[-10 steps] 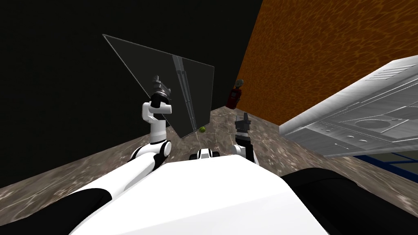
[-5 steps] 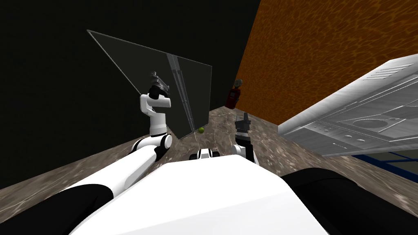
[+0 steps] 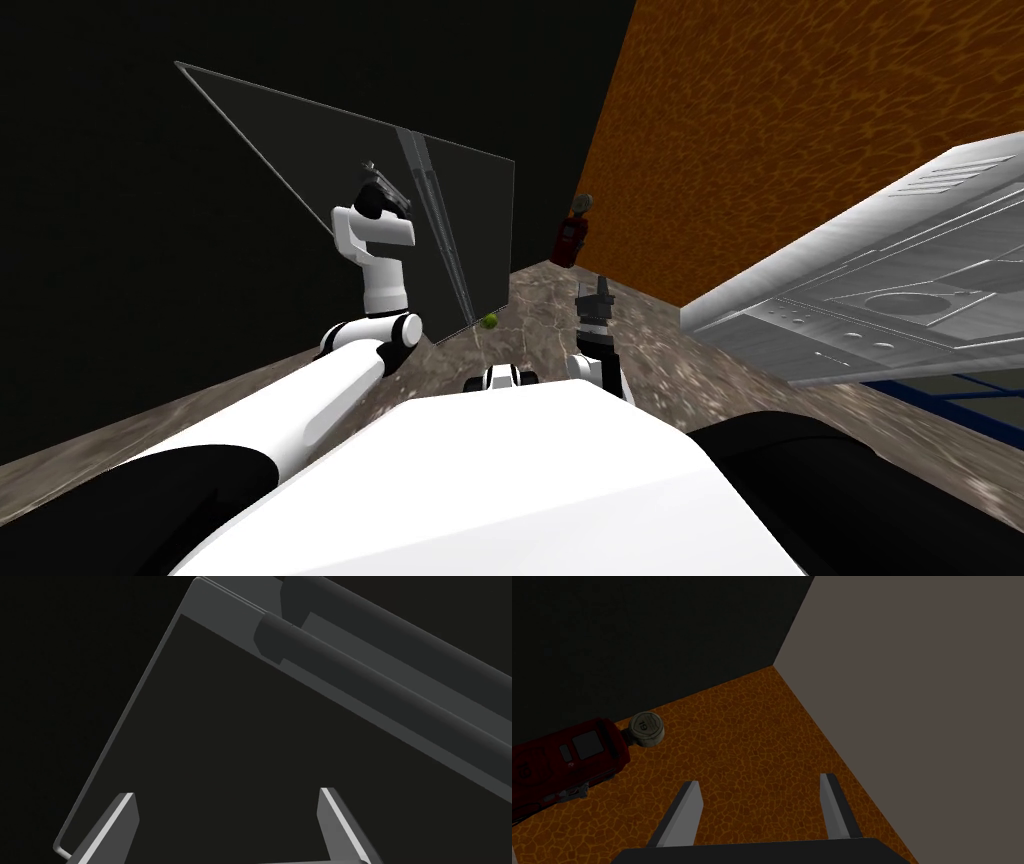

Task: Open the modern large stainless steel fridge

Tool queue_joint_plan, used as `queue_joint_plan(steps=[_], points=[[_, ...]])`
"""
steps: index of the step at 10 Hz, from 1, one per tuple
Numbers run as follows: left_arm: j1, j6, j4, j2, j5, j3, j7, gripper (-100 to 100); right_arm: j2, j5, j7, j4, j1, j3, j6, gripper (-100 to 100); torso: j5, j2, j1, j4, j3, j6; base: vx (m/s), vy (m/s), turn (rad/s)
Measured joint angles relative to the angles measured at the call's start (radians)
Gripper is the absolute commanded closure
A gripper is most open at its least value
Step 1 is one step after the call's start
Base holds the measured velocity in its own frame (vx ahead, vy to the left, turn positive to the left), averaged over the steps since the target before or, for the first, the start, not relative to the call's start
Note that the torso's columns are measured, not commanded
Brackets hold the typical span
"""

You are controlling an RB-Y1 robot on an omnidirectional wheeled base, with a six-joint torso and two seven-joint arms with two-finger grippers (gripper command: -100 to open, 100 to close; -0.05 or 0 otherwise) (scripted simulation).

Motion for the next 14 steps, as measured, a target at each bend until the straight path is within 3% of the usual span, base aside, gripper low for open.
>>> queue_joint_plan(steps=[14], points=[[-0.370,0.252,0.348,0.068,-0.049,0.068,0.161,-100,0.000,0.000,0.000,0.000,0.000,0.000,0.000,0,0.000,0.001,0.001,0.000,0.001,0.000,0.062,-0.054,0.000]])
